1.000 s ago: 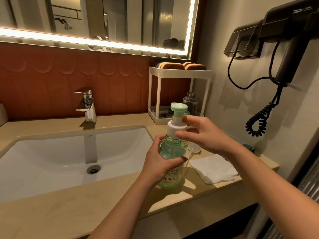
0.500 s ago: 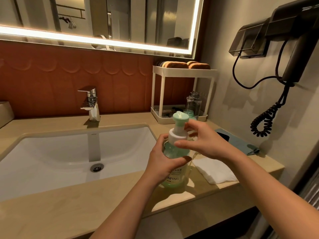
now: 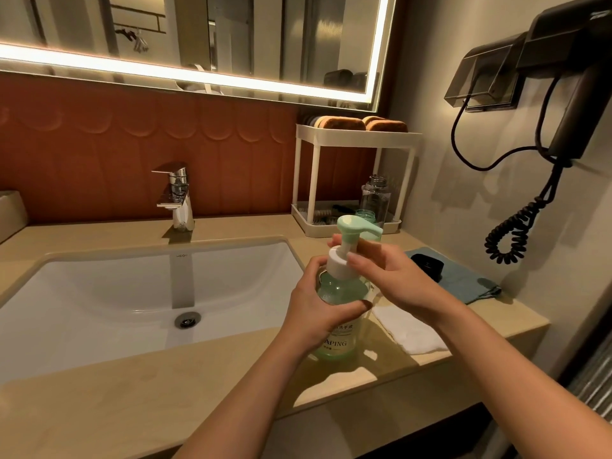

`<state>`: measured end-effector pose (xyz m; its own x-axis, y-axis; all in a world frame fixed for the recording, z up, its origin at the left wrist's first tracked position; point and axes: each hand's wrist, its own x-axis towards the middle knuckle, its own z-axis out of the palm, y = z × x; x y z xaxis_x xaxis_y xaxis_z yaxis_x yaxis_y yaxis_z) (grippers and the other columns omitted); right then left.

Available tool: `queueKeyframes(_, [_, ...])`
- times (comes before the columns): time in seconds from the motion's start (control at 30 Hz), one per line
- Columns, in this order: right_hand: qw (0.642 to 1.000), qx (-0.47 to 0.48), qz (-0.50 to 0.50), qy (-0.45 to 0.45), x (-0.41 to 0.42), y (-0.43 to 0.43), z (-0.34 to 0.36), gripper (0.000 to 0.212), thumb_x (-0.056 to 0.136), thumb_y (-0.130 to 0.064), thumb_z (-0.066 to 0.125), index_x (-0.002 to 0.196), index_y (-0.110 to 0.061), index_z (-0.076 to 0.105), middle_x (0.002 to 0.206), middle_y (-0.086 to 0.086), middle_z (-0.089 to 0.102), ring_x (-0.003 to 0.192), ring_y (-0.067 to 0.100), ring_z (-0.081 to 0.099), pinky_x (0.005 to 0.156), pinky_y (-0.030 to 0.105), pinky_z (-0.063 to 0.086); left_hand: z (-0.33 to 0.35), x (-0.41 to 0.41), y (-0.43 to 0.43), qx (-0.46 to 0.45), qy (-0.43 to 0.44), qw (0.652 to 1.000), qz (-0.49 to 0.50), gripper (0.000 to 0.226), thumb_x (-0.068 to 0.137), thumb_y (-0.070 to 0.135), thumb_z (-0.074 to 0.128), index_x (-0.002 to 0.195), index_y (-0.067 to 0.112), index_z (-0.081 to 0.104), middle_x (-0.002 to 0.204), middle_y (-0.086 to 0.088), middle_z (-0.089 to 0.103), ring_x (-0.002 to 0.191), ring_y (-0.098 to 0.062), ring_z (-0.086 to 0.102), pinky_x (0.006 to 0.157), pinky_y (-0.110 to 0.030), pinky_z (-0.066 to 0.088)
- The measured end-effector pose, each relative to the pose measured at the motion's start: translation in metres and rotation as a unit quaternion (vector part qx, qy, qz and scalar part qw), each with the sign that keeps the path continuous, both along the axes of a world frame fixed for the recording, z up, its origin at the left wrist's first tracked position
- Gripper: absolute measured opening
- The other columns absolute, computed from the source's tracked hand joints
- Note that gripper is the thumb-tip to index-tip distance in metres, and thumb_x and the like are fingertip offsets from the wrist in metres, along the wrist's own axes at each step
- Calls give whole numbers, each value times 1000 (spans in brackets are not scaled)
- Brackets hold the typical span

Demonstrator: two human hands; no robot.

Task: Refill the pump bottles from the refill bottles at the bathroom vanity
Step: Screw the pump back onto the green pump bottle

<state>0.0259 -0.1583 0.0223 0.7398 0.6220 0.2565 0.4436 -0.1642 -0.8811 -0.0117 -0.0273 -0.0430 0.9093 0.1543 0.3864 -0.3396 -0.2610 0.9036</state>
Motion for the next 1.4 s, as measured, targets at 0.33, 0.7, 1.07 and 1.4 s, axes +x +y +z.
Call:
queueKeyframes(0.33, [978, -62, -156, -127, -3, 31, -1, 38, 80, -46, 63, 108, -27, 45, 108, -2, 49, 105, 17, 50, 92, 38, 46, -1, 2, -1, -4, 1, 1000, 5, 69, 65, 25, 82, 118, 40, 40, 114, 9, 56, 109, -11, 54, 92, -31, 48])
queueKeyframes(0.7, [994, -3, -68, -87, -2, 2, 7, 24, 79, -25, 70, 100, -30, 60, 102, -13, 64, 98, -1, 59, 87, 23, 45, -1, 1, 1, -10, -2, 1000, -4, 60, 67, 20, 82, 111, 37, 44, 110, 9, 58, 103, -11, 56, 85, -27, 50])
queueKeyframes(1.07, [998, -4, -13, 59, -4, 14, 3, 32, 95, -35, 42, 127, -35, 42, 115, -20, 46, 99, -8, 44, 76, 8, 36, -1, 1, 0, -4, 3, 1000, -5, 64, 63, 27, 81, 114, 37, 43, 113, 7, 57, 105, -13, 55, 89, -31, 49])
queueKeyframes(1.4, [995, 49, -83, -37, -1, 10, 3, 34, 70, -24, 77, 90, -37, 52, 97, -14, 62, 96, 6, 58, 82, 20, 47, -1, 0, 0, -1, -6, 1000, -11, 62, 69, 19, 81, 108, 44, 40, 110, 12, 55, 105, -10, 54, 84, -23, 48])
